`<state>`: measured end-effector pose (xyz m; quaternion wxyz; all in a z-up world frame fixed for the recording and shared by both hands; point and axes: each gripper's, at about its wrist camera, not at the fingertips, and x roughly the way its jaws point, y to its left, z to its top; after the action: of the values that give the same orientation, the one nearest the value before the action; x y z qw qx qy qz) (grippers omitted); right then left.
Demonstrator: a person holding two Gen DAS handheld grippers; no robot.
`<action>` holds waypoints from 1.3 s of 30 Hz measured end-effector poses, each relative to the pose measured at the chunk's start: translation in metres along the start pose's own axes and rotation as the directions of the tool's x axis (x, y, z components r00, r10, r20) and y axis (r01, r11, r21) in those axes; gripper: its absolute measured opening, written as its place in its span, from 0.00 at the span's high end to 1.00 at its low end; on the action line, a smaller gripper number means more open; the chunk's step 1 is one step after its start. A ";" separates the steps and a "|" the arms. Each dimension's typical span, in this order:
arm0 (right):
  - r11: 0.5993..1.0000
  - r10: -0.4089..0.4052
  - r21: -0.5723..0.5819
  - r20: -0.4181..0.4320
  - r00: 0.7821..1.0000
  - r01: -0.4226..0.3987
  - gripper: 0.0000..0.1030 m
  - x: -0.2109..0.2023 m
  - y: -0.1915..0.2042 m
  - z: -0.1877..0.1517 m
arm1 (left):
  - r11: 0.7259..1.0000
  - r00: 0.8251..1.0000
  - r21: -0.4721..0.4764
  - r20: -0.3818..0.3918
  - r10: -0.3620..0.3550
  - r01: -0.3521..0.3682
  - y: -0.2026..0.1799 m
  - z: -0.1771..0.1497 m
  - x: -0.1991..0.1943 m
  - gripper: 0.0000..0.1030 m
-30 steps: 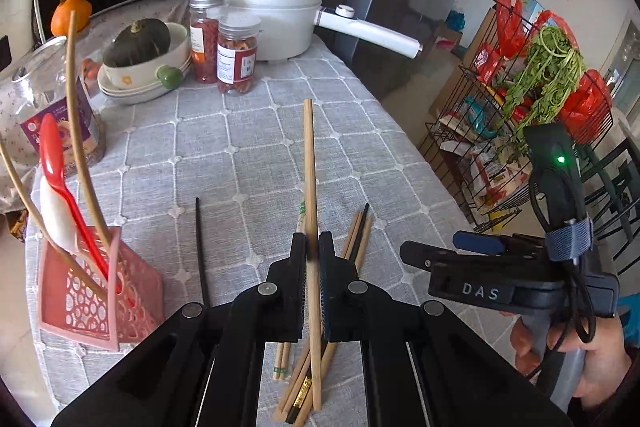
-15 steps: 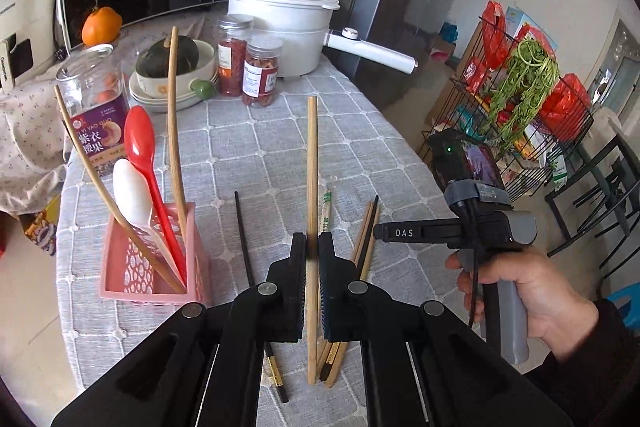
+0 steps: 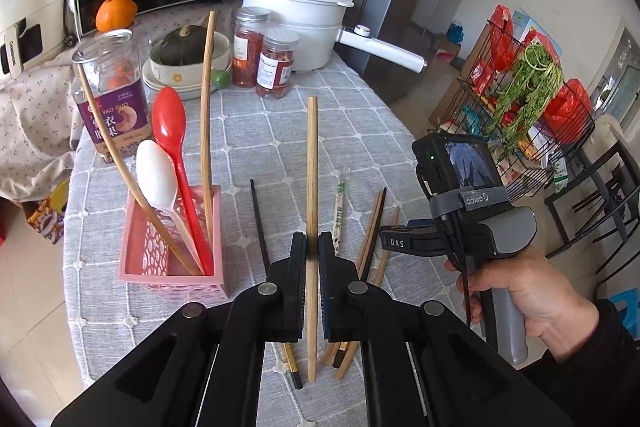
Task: Organize utensils
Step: 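Grasp a wooden chopstick with the right gripper while the left gripper lifts its chopstick, then lower the left gripper's chopstick into the pink basket and open it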
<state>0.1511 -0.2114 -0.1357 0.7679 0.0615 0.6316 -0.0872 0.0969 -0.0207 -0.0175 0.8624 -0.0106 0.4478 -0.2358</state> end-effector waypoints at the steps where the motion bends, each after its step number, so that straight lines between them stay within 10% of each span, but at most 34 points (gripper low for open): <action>1: 1.000 0.017 0.020 0.004 1.000 -0.017 0.70 -0.001 -0.002 0.000 | 1.000 1.000 -0.003 0.002 -0.001 0.001 0.001 0.000 -0.001 0.94; 6: 0.994 0.074 0.073 0.024 0.997 -0.075 0.95 -0.002 -0.010 0.000 | 1.000 0.999 -0.001 0.043 -0.003 0.003 0.002 0.001 -0.018 0.94; 17: 0.980 0.174 0.060 0.194 0.966 -0.188 0.95 -0.064 -0.014 -0.007 | 1.000 0.978 -0.021 0.210 -0.005 0.009 0.019 0.009 -0.077 0.94; 32: 0.949 0.313 -0.117 0.482 0.818 -0.294 0.95 -0.172 0.018 -0.031 | 0.978 0.791 -0.098 0.577 0.205 -0.182 0.046 0.015 -0.128 0.94; 39: 0.938 0.344 -0.151 0.503 0.793 -0.311 0.95 -0.178 0.026 -0.033 | 0.961 0.787 -0.119 0.554 0.272 -0.249 0.068 0.014 -0.094 0.94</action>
<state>0.0919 -0.1698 0.0321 0.9149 0.1209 0.3815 0.0526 0.0887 0.0761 0.0479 0.9798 -0.0352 0.1740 -0.0921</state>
